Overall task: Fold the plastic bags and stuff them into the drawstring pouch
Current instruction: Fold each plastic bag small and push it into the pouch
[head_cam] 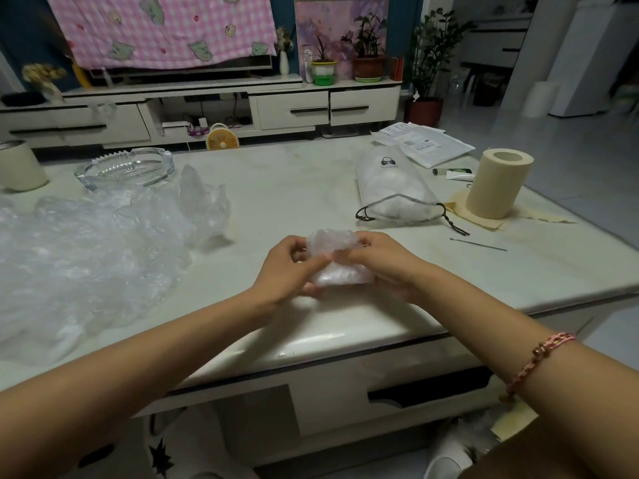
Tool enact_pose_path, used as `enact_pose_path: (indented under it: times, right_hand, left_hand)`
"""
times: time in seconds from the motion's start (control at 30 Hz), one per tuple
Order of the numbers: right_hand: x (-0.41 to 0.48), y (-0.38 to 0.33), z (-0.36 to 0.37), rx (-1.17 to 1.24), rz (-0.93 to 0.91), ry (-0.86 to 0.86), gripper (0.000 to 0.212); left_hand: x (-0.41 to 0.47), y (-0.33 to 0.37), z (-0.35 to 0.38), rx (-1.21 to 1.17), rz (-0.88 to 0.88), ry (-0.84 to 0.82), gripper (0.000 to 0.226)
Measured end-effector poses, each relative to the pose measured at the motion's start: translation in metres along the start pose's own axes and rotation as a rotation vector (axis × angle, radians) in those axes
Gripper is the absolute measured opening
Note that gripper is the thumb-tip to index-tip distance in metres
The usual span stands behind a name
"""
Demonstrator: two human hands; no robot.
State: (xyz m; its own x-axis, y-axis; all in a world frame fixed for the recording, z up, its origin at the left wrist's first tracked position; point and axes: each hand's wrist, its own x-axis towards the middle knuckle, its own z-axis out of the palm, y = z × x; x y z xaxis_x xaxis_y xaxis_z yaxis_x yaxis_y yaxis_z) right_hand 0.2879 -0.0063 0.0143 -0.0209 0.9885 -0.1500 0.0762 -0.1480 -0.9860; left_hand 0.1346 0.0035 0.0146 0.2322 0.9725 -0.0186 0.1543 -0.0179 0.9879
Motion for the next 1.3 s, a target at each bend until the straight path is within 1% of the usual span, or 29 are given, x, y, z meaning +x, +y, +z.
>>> enact_pose_path:
  times: [0.03,0.1,0.2,0.27,0.3,0.37,0.4,0.47,0.53,0.57,0.63,0.67,0.8,0.87,0.97,1.07,1.1,1.17,1.2,1.3]
  right_hand:
    - [-0.001,0.0,0.001,0.055,0.014,0.002,0.024]
    - [-0.005,-0.005,0.003,0.112,0.033,-0.007,0.023]
    - [-0.013,-0.015,-0.002,0.252,0.084,-0.095,0.031]
    - [-0.014,-0.017,-0.008,0.397,0.137,-0.136,0.03]
    - [-0.014,-0.017,-0.01,0.433,0.172,-0.137,0.028]
    - [-0.013,-0.015,-0.012,0.38,0.23,-0.122,0.038]
    - [-0.013,-0.014,-0.012,0.318,0.24,-0.122,0.038]
    - [-0.016,-0.013,-0.008,0.227,0.246,-0.178,0.02]
    - [-0.02,-0.015,-0.006,0.194,0.257,-0.215,0.001]
    - [-0.02,-0.014,-0.006,0.182,0.252,-0.22,0.007]
    - [-0.02,-0.013,-0.006,0.169,0.228,-0.211,0.019]
    - [-0.02,-0.013,-0.005,0.17,0.214,-0.185,0.023]
    - [-0.016,-0.009,-0.003,0.147,0.15,-0.071,0.031]
    - [-0.014,-0.007,-0.003,0.156,0.129,-0.035,0.034]
    - [-0.015,-0.007,-0.005,0.164,0.118,-0.058,0.039]
    - [-0.015,-0.01,-0.01,0.184,0.119,-0.143,0.044]
    - [-0.015,-0.01,-0.012,0.174,0.12,-0.163,0.042]
    - [-0.014,-0.009,-0.014,0.135,0.115,-0.16,0.028]
    - [-0.013,-0.008,-0.014,0.1,0.112,-0.131,0.021]
    - [-0.013,-0.007,-0.018,-0.066,0.088,-0.085,0.014]
  left_hand:
    - [0.001,0.0,0.002,0.011,-0.003,0.019,0.016]
    - [0.003,0.0,0.006,0.118,0.059,0.079,0.01]
    - [0.004,0.001,0.008,0.169,0.125,0.141,0.02]
    - [0.003,0.004,0.009,0.162,0.15,0.156,0.025]
    - [0.003,0.004,0.009,0.167,0.163,0.156,0.027]
    - [0.001,0.005,0.01,0.17,0.194,0.145,0.032]
    - [0.0,0.005,0.011,0.165,0.208,0.138,0.033]
    - [-0.001,0.004,0.013,0.148,0.219,0.13,0.033]
    - [-0.002,0.004,0.013,0.134,0.225,0.124,0.033]
    - [-0.002,0.005,0.013,0.133,0.222,0.122,0.034]
    - [-0.003,0.008,0.013,0.133,0.177,0.121,0.035]
    - [-0.004,0.009,0.013,0.101,0.122,0.119,0.035]
    - [-0.005,0.021,0.014,-0.242,-0.246,0.023,0.028]
    - [-0.005,0.023,0.014,-0.286,-0.327,-0.028,0.022]
    - [-0.003,0.022,0.016,-0.195,-0.271,0.0,0.01]
    - [0.0,0.018,0.017,-0.109,-0.175,0.009,0.017]
    - [0.0,0.017,0.017,-0.066,-0.131,-0.003,0.018]
    - [0.002,0.016,0.016,0.016,-0.043,-0.01,0.016]
    - [0.003,0.016,0.015,0.054,-0.006,-0.002,0.019]
    - [0.007,0.016,0.013,0.139,0.053,0.011,0.029]
